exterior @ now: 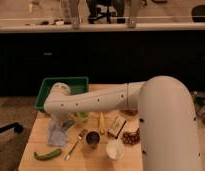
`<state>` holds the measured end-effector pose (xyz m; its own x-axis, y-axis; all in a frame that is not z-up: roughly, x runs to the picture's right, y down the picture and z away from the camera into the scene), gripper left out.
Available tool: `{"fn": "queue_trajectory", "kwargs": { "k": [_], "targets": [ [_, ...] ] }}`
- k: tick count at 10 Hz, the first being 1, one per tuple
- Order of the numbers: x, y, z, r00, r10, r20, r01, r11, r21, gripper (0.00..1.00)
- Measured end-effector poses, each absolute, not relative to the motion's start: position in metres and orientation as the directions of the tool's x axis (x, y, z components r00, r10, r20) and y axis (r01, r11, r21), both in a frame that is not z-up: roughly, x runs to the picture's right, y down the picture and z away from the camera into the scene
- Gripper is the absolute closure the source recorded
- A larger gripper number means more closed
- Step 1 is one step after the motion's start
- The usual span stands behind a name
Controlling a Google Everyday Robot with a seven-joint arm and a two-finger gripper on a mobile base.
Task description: Wipe red bowl with sponge
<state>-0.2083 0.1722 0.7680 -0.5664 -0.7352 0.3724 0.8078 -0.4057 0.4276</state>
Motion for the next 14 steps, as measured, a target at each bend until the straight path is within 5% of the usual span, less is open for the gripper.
{"fn": "queue_trajectory", "kwargs": {
  "k": [5,14],
  "targets": [
    [-0.194,0.107,0.770,-0.544,-0.735,0.405,0.835,-0.429,0.343,1.00],
    [-0.158,0.068,0.806,-0.476,-0.708,0.521,0.879,-0.393,0.269,1.00]
  ]
}}
